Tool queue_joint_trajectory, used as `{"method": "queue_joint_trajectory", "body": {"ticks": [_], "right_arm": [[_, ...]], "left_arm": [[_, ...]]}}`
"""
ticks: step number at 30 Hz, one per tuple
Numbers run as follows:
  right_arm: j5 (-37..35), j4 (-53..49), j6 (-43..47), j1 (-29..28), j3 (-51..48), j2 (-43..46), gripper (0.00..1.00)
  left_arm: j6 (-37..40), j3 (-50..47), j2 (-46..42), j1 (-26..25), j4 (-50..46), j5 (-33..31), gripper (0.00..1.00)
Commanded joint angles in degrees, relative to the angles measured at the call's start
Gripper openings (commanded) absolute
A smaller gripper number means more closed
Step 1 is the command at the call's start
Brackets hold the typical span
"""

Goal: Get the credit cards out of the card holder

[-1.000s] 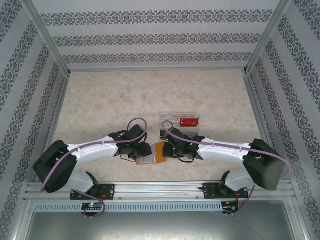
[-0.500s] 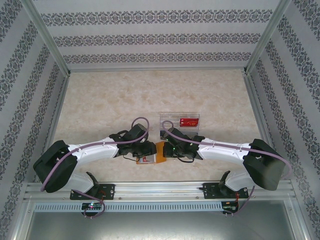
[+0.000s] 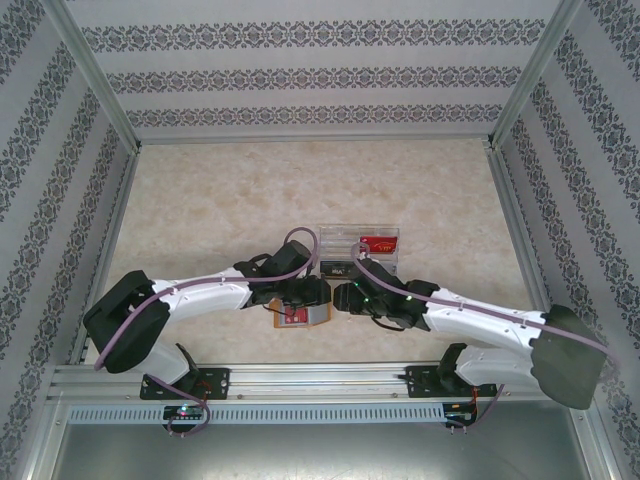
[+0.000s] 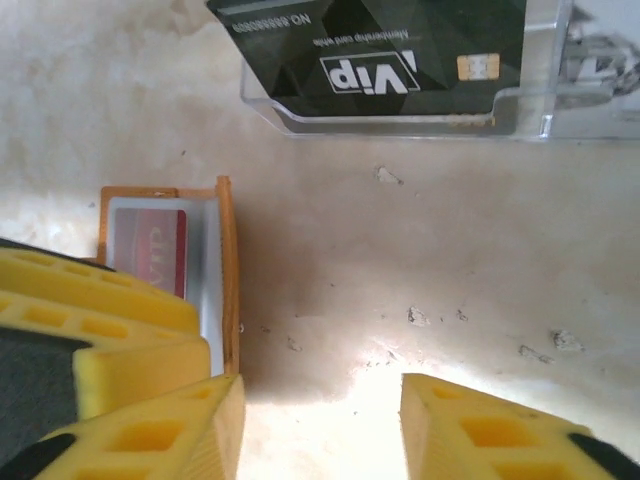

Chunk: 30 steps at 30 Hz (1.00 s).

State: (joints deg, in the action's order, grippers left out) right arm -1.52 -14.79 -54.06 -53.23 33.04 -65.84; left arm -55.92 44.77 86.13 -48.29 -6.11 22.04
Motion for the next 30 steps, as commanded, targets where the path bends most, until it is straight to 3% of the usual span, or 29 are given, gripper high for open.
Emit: {"method": "queue_joint_trajectory", "body": {"ticks": [1, 9, 15, 20, 30], "right_arm": [[-1.32, 0.58, 1.09, 0.15, -0.60, 1.72, 0.48], [-0.46, -1.63, 3.78, -1.91, 6.41, -0.48, 0.39], [4.45, -0.04, 4.72, -3.34, 11.90, -6.43, 0.24], [7.33, 1.14, 5.14, -5.98, 15.96, -14.08, 0.21], [11.41, 3.64, 1.80, -5.24, 15.41, -23.63, 0.20]], "left_arm": [[1.71, 0.37, -2.31, -0.49, -2.66, -2.84, 0.31], [2.09, -4.33, -11.74, 2.40, -9.96, -8.78, 0.26], [1.60, -10.19, -19.07, 7.62, -13.27, -9.71, 0.18], [1.56, -12.31, -17.69, 8.74, -11.55, -7.92, 0.14], [0.68, -13.54, -12.34, 8.73, -9.97, -7.61, 0.12]]}}
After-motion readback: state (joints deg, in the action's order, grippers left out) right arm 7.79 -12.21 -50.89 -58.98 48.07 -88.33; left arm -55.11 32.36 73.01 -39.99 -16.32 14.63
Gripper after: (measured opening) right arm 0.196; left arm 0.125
